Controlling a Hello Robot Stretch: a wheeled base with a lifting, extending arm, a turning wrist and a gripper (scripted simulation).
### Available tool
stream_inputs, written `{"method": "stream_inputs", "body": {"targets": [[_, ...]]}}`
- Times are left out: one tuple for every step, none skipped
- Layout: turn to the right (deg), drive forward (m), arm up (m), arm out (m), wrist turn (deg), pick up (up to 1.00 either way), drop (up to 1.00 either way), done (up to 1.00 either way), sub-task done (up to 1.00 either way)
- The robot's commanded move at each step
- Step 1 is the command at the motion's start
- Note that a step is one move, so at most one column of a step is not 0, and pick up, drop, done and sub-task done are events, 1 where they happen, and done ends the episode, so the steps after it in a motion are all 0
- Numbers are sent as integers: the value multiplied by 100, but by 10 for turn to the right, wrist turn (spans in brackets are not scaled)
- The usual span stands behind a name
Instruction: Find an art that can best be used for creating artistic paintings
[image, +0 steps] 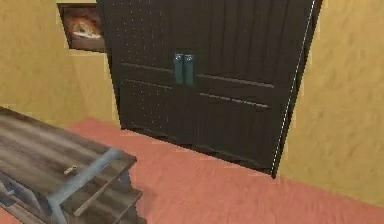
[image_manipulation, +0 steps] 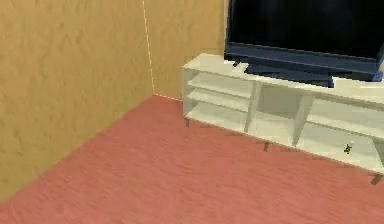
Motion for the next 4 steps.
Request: {"method": "stream_inputs", "body": {"targets": [[30,0,0,0,0,0,0,0,0],[0,95,0,0,0,0,0,0,0],[-120,0,0,0,0,0,0,0,0],[0,40,0,0,0,0,0,0,0]]}}
